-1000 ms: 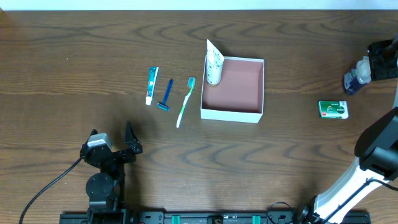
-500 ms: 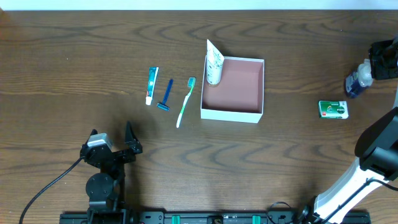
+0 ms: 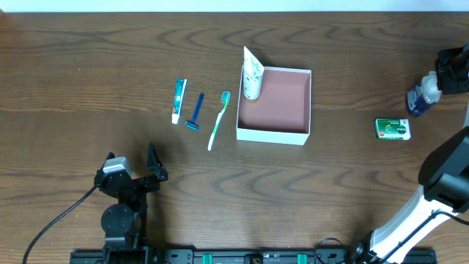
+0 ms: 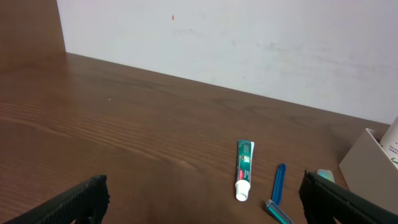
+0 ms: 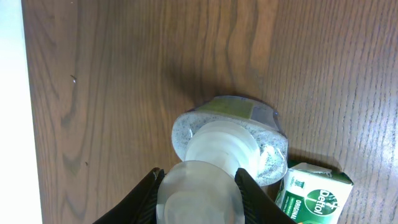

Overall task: Pack container
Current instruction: 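Grasp the clear pump soap bottle with the right gripper, then carry the pump bottle into the box and lower it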

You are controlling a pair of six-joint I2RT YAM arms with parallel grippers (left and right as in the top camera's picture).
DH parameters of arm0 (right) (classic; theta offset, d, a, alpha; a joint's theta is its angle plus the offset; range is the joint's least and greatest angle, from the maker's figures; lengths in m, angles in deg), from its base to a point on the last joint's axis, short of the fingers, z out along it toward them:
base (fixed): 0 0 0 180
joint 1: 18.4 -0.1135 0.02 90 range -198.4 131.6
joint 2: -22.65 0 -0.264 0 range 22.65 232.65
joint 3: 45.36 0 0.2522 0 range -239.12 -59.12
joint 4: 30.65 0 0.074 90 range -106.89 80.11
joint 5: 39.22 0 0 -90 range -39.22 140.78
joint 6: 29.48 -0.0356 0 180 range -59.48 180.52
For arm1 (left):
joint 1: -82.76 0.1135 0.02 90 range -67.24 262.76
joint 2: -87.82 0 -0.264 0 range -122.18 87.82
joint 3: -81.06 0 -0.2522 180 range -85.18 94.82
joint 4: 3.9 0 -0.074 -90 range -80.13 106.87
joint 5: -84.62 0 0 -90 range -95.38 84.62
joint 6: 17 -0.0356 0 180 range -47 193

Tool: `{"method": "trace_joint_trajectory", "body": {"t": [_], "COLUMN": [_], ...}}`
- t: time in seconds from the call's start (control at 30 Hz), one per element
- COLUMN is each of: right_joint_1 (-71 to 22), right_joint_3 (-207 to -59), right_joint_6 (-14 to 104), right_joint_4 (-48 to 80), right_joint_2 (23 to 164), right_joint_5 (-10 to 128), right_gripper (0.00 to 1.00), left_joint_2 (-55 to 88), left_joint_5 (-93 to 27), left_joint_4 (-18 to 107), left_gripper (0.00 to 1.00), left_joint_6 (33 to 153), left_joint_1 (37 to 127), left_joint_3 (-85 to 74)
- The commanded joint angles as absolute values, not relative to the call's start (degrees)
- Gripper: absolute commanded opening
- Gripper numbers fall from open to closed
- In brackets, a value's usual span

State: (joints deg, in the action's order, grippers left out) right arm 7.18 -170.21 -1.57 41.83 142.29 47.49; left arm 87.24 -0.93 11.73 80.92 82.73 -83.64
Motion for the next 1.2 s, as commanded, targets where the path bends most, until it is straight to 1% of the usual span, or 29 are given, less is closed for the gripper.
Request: {"method": "trace_joint_trajectory", "body": {"t": [0.0, 0.1, 0.27, 0.43, 0.7, 0.77, 0.83, 0.9, 1.17], "right_joint_1": [7.7, 7.7, 7.6, 7.4, 6.8, 6.4, 5.6, 4.7, -3.1], "right_joint_3": [-170.3, -171.5, -175.0, -178.1, -182.2, -183.5, -185.6, -187.7, -196.5], "right_joint_6": [-0.2, 1.5, 1.6, 4.3, 8.6, 8.8, 8.8, 9.0, 9.6], "right_joint_4": [42.2, 42.4, 45.0, 46.9, 49.0, 49.7, 51.2, 52.6, 59.6], "right_joint_2": [143.2, 142.9, 142.5, 142.2, 142.2, 142.2, 142.2, 142.2, 142.2], "right_joint_5": [45.8, 47.4, 48.5, 50.5, 60.4, 62.2, 63.4, 63.5, 63.5], "right_gripper": [0.29, 0.25, 0.23, 0.22, 0.19, 0.19, 0.24, 0.25, 0.25], "left_joint_2": [87.6, 87.6, 87.6, 87.6, 87.6, 87.6, 87.6, 87.6, 87.6], "left_joint_5": [-0.5, -0.5, -0.5, -0.5, -0.5, -0.5, -0.5, -0.5, -0.5], "left_joint_4": [13.7, 13.7, 13.7, 13.7, 13.7, 13.7, 13.7, 13.7, 13.7], "left_gripper": [0.98, 0.98, 0.98, 0.98, 0.98, 0.98, 0.98, 0.98, 0.98], "left_joint_6": [81.3, 81.3, 81.3, 81.3, 81.3, 81.3, 81.3, 81.3, 81.3], "left_joint_1": [83.0, 83.0, 83.0, 83.0, 83.0, 83.0, 83.0, 83.0, 83.0], "left_joint_3": [-85.0, -85.0, -85.0, -85.0, -85.0, -85.0, -85.0, -85.0, -85.0]}}
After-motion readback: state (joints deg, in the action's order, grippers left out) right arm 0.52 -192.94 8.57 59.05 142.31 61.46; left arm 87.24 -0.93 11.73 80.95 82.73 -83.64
